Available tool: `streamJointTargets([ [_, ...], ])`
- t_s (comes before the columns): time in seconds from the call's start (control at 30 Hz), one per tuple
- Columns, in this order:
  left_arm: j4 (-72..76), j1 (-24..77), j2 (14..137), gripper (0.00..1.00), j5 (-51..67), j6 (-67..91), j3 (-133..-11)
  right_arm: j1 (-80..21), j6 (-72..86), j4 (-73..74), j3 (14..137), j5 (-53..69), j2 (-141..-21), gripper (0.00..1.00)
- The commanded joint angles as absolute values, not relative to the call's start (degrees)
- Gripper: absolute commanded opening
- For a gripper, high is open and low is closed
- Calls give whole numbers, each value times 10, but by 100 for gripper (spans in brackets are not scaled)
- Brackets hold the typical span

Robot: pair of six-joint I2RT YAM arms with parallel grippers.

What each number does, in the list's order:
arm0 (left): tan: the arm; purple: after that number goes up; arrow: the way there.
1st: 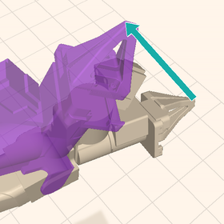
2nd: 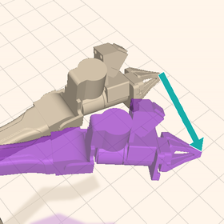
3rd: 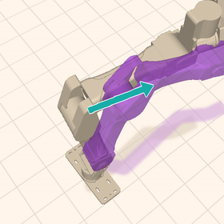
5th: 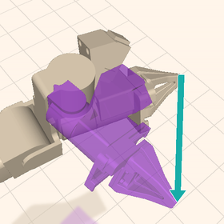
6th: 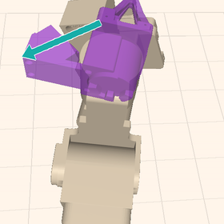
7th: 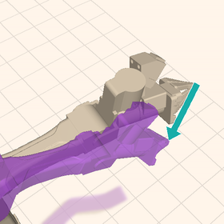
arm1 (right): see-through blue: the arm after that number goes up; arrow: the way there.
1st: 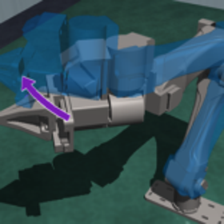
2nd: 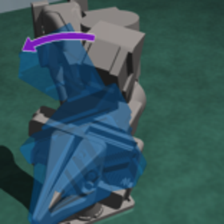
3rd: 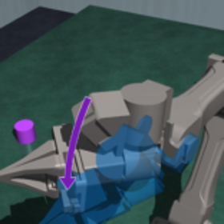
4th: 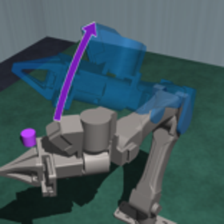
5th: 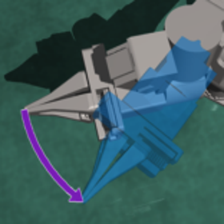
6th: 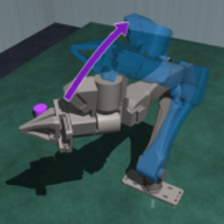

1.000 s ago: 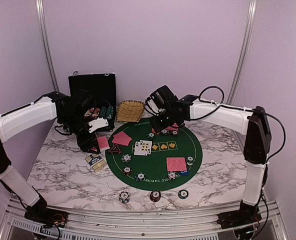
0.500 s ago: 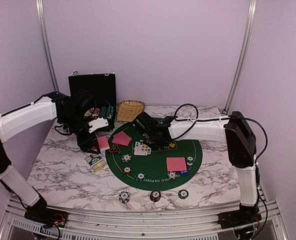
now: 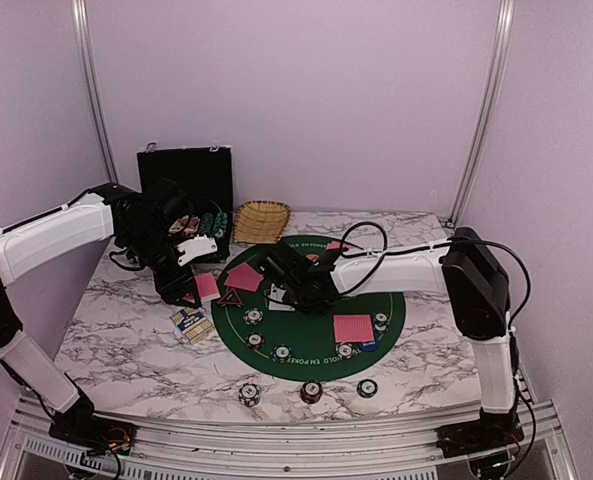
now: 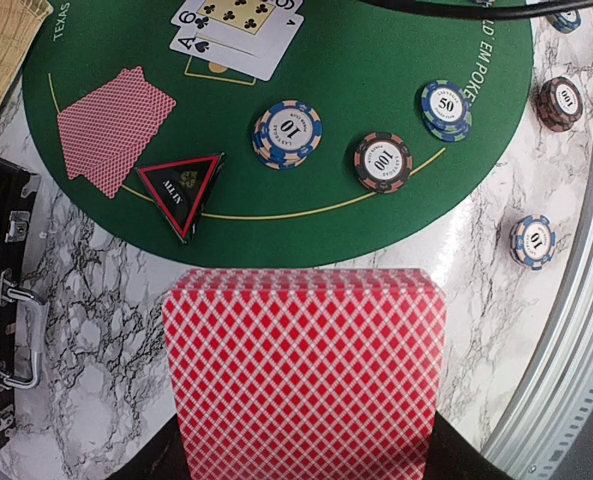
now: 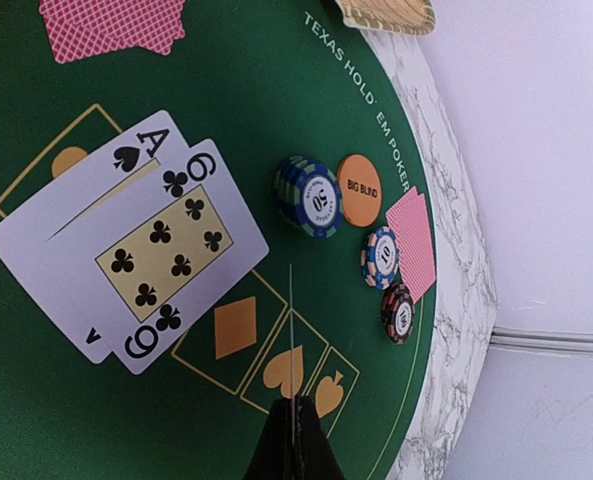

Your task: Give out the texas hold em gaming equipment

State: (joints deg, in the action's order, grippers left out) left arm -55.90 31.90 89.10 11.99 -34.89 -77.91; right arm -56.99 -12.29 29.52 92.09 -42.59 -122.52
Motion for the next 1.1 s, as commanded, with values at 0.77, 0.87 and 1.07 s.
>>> streamJointTargets([
  [0.77,-570,316,872,0,128,-348,-781,-579,-194,166,863,-479,-1259,0],
  [0.87,-572,316,875,0,128,-348,-784,-579,-182,172,866,-460,-1261,5],
  [1.07,-574,316,879,0,130,-348,-790,-579,-153,184,858,-422,-1247,32],
])
